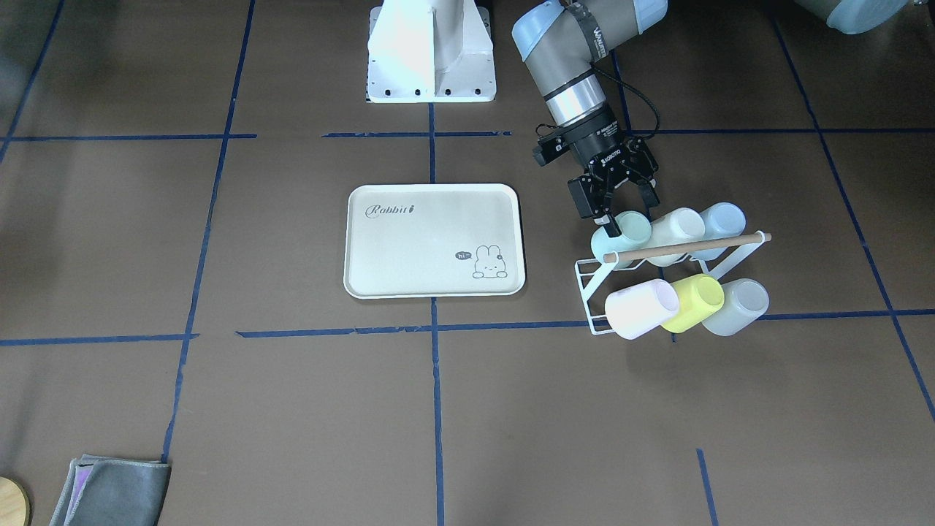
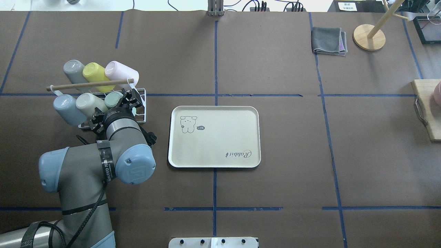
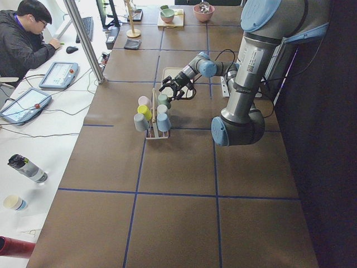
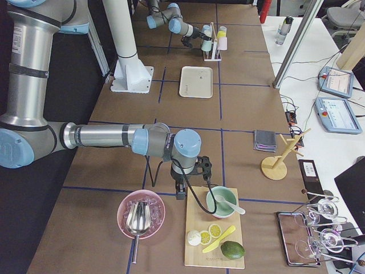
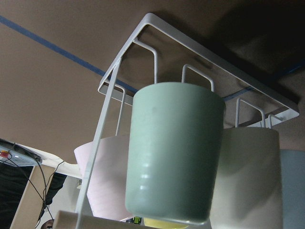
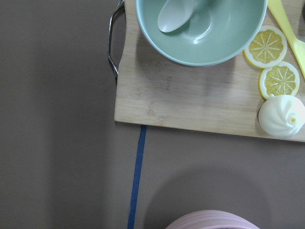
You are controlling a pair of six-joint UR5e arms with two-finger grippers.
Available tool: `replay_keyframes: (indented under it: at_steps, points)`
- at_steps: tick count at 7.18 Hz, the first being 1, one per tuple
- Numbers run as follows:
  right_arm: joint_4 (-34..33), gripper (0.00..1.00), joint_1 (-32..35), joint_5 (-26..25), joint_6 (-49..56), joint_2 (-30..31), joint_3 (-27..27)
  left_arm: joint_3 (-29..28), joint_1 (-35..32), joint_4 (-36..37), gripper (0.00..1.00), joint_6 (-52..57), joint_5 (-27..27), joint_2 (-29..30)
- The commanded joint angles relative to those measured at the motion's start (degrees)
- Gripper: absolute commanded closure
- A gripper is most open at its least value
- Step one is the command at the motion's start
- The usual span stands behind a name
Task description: Pick up and place green cup on tray
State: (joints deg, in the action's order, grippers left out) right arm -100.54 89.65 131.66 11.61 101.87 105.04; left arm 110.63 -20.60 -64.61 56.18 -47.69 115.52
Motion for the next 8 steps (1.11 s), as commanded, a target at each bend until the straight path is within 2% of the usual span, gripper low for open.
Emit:
replay_keyframes:
  at_steps: [1, 4, 8]
  points:
    - [0.1, 0.0, 0.0, 0.1, 0.1, -0.1, -0.4, -2.0, 0.1, -0.7, 0.0, -0.4, 0.1, 0.1]
    - [0.1, 0.0, 0.0, 0.1, 0.2, -0.1, -0.6, -8.0, 0.5, -5.9, 0.0, -0.9, 0.1, 0.4]
    - [0.1, 0.0, 0.0, 0.1, 0.2, -0.1, -0.7, -11.8, 0.5, -10.3, 0.0, -1.0, 0.8, 0.8]
